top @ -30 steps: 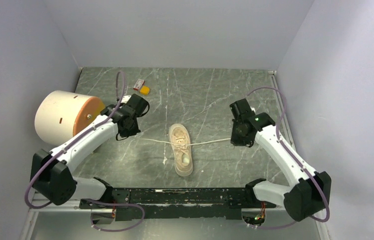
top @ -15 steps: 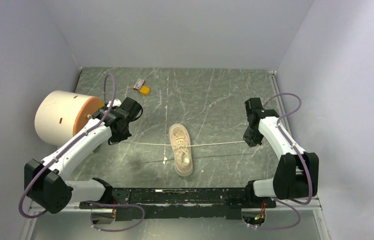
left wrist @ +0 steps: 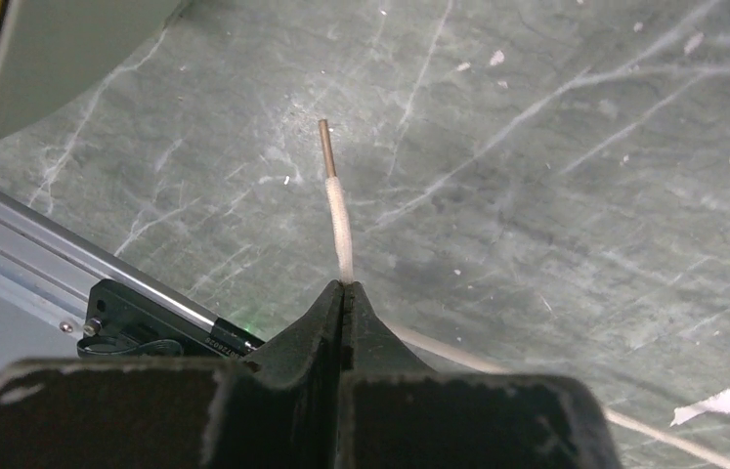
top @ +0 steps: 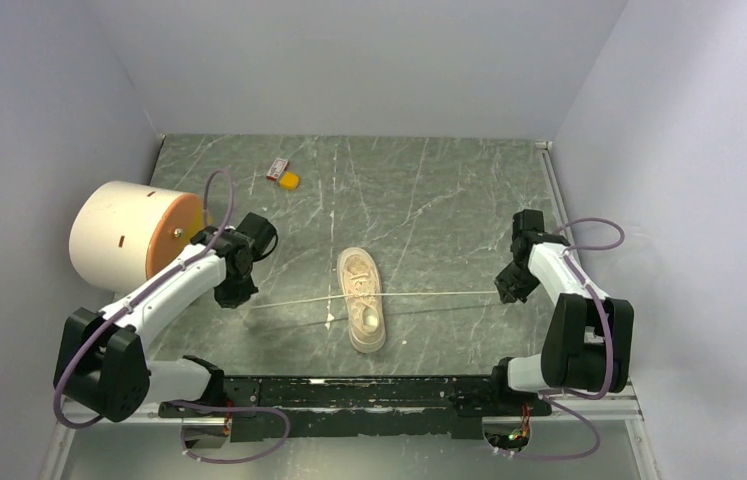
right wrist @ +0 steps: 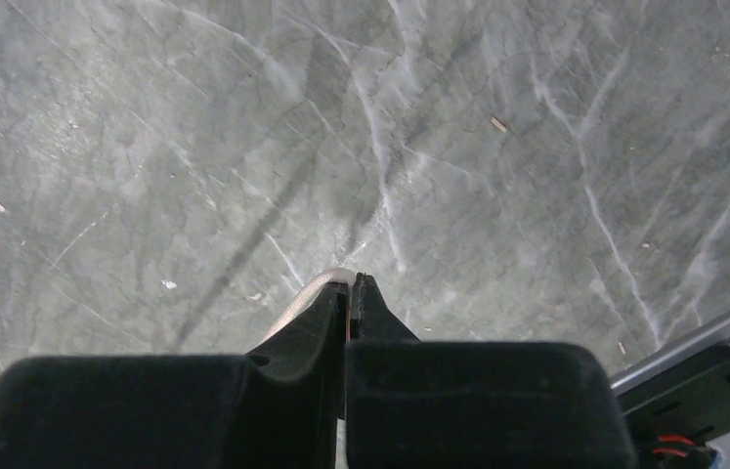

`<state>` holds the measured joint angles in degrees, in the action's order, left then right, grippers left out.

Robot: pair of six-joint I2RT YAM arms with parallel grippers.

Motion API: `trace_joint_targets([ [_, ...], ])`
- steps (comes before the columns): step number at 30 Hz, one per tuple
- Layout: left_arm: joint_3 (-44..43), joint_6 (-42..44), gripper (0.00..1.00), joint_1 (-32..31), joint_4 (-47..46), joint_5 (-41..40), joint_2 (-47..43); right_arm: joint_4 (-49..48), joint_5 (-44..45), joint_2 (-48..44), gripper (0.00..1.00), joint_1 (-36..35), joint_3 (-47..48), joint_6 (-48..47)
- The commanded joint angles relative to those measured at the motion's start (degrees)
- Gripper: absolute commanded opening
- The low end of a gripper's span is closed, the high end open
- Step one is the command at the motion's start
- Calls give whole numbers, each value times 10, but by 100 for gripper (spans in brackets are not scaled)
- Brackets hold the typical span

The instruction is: Tie the shoes

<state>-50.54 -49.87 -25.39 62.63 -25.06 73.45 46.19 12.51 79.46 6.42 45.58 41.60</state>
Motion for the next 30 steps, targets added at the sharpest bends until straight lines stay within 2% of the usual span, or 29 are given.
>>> trace_joint_targets([
  [1, 6, -7, 5, 35, 9, -14, -11, -38, 28, -7, 0, 3, -20, 12],
  [6, 23, 6, 5, 47, -38, 36, 13, -35, 10, -14, 0, -5, -19, 4],
  [10, 28, 9, 5, 46, -70, 91, 3, -29, 41, -43, 0, -36, -10, 6],
  [13, 30, 22, 5, 46, -76, 101, -11, -28, 55, -57, 0, -53, -4, 1],
  [14, 29, 25, 13, 46, -74, 101, -16, -26, 54, -58, 0, -58, 4, -3],
  [17, 17, 39, 57, 46, -76, 109, -39, -33, 48, -66, 0, -76, 12, -11],
  [21, -16, 78, 93, 42, -102, 100, -83, -49, 39, -82, 0, -99, 16, -18],
  [22, -26, 90, 96, 39, -114, 96, -94, -47, 38, -81, 0, -102, 19, -19],
  [24, -25, 169, 96, 25, -197, 132, -116, -43, 37, -80, 0, -108, 23, -23],
  [26, -6, 264, 86, -1, -299, 234, -134, -41, 36, -80, 0, -111, 23, -28],
  [28, 8, 330, 75, -53, -346, 254, -127, -48, 34, -81, 0, -111, 18, -35],
  [30, 23, 386, 74, -108, -375, 252, -108, -53, 35, -80, 0, -112, 15, -42],
])
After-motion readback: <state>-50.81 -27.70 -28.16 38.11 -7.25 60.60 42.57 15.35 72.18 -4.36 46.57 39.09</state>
